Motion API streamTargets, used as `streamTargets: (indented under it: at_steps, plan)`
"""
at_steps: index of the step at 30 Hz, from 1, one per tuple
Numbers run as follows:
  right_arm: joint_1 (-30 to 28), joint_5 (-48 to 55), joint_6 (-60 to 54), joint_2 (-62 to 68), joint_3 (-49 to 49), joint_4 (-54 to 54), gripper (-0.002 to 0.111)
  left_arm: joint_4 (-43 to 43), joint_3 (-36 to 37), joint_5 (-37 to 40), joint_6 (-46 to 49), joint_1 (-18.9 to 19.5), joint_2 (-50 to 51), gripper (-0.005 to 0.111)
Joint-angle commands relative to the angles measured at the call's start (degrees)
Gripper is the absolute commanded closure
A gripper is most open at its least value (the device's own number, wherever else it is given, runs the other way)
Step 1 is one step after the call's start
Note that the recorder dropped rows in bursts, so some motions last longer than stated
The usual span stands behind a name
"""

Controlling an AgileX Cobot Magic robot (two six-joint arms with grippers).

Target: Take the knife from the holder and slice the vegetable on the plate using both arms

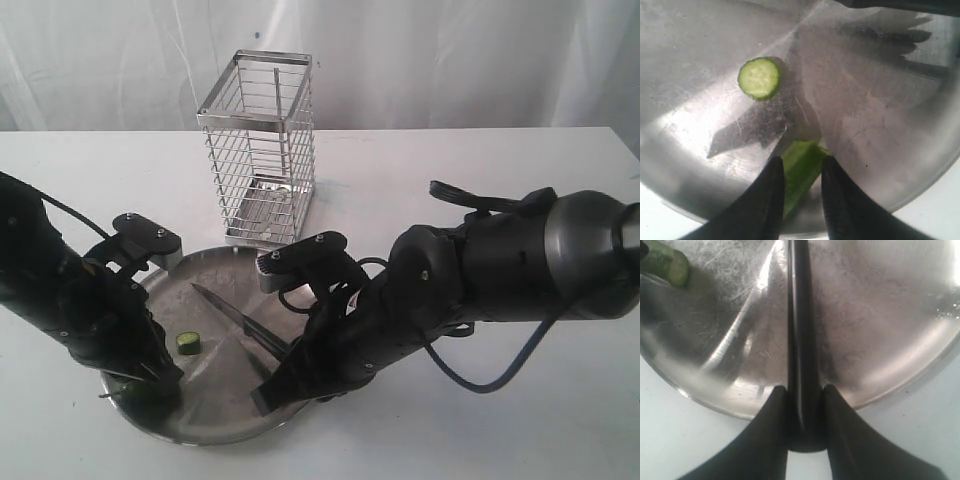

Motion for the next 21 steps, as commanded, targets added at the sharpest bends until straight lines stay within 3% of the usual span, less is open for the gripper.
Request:
streamTargets:
  at_steps: [1, 21]
  plan:
    - [0.0, 0.1, 0.3, -0.2, -0.1, -0.2, 0.108, -0.3, -0.3, 0.3, -0.6, -0.2, -0.6, 0.075]
    - [0.0, -1.2, 1.9, -1.7, -0.1, -0.2, 0.108, 0.6, -0.6, 0.9, -1.0, -0.1, -9.9, 0.074]
